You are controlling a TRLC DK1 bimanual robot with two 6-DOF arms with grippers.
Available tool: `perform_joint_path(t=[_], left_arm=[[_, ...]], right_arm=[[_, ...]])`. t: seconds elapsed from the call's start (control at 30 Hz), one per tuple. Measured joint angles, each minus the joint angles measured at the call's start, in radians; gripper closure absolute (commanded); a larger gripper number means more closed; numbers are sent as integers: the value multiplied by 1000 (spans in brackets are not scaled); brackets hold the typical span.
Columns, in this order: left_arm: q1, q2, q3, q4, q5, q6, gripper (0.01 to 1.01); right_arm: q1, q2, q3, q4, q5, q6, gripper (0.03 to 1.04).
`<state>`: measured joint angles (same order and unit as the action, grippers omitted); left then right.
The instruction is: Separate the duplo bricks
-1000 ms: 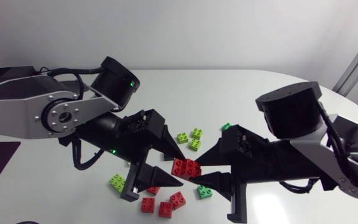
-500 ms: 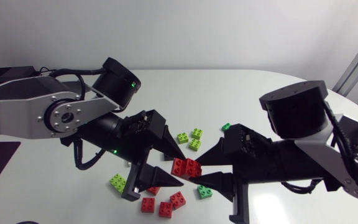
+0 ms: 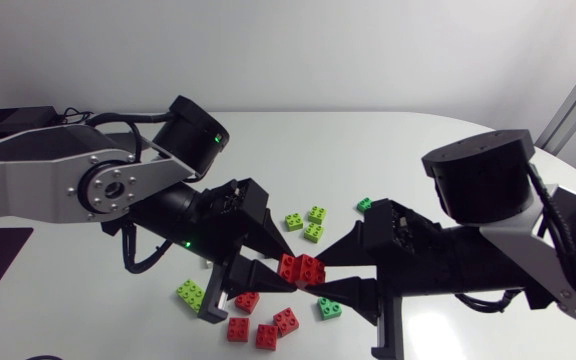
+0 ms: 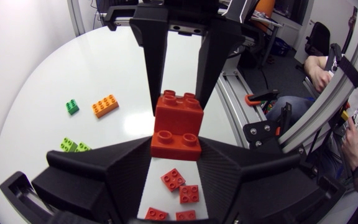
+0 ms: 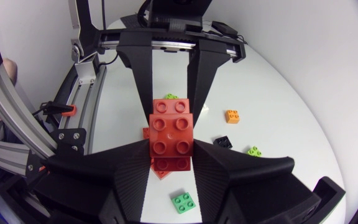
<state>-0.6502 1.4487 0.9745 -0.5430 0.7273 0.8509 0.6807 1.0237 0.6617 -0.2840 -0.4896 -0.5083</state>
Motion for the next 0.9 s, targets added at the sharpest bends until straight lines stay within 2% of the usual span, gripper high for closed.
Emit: perform_joint_path(t=[0.4, 0.7, 0.8, 0.9], left_arm=[[-17, 0, -2, 0, -10, 0, 746], [-45, -3, -23, 23, -30, 0, 746], [-45, -4, -25, 23, -31, 0, 746], [-41, -4, -25, 23, -31, 0, 746]], right_arm=[[-6, -6, -4, -16, -11, 5, 764], [-106, 2, 4, -82, -169, 4, 762], [-116, -2, 6, -80, -155, 4, 762], [-97, -28, 5, -71, -71, 9, 762]])
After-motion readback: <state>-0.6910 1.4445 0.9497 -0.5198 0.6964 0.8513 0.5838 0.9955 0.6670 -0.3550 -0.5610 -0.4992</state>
